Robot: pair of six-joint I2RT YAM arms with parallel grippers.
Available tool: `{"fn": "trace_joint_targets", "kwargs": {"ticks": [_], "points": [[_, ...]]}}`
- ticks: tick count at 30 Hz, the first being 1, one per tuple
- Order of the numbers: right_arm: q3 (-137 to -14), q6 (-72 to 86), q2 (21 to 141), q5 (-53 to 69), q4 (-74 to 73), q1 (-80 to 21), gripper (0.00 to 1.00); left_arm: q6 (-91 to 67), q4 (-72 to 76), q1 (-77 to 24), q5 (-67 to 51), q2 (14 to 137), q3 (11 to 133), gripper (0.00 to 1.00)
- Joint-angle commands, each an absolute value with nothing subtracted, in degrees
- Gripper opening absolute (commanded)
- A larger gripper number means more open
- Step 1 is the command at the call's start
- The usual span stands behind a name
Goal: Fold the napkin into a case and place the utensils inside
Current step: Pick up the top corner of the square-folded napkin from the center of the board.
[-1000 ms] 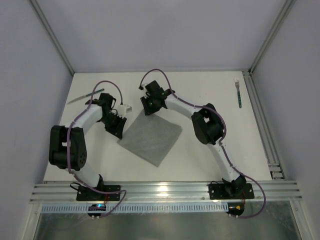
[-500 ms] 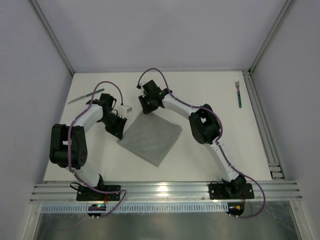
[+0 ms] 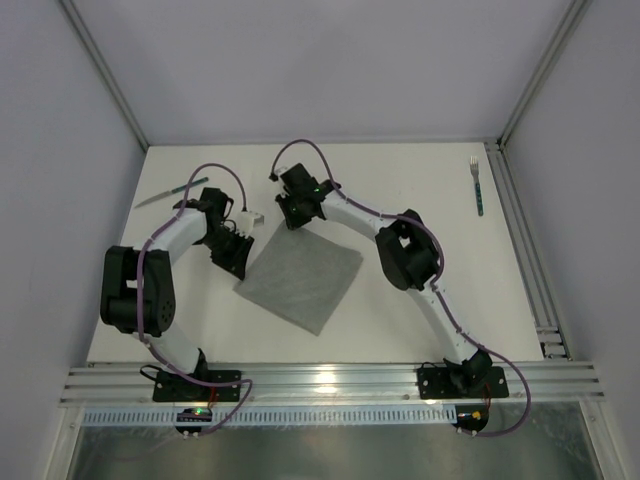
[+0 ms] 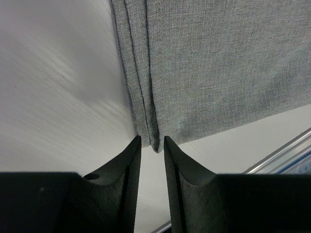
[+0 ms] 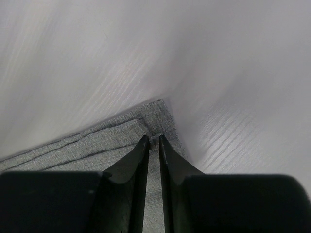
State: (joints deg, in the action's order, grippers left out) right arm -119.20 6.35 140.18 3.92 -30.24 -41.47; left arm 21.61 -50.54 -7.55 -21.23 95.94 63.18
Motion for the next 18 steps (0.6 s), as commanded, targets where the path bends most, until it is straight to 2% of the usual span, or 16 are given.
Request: {"fn": "trace_joint_targets", "kwargs": {"ticks": [1, 14, 16, 17, 18], "points": [[-117.95, 6.33, 134.92, 3.16, -30.85, -42.63, 0.17, 21.71, -49.66, -7.65, -22.50, 96.24, 62.84, 0.27], [-117.69, 6.50, 131.75, 3.08, -29.80, -43.50, 0.08, 21.88, -49.75, -7.65, -22.68, 96.68, 62.75, 0.28], [-117.51, 6.77, 132.10, 2.03, -29.88, -43.51, 0.13, 21.88, -49.83, -7.65, -22.68, 96.68, 62.75, 0.27], [-117.60, 6.85, 132.71, 0.72, -30.23, -43.42, 0.24, 21.80, -49.83, -7.65, -22.68, 96.51, 62.75, 0.27], [-117.86, 6.86, 133.15, 0.27, -30.41, -43.42, 0.27, 21.88, -49.92, -7.65, -22.68, 96.50, 62.75, 0.27]]}}
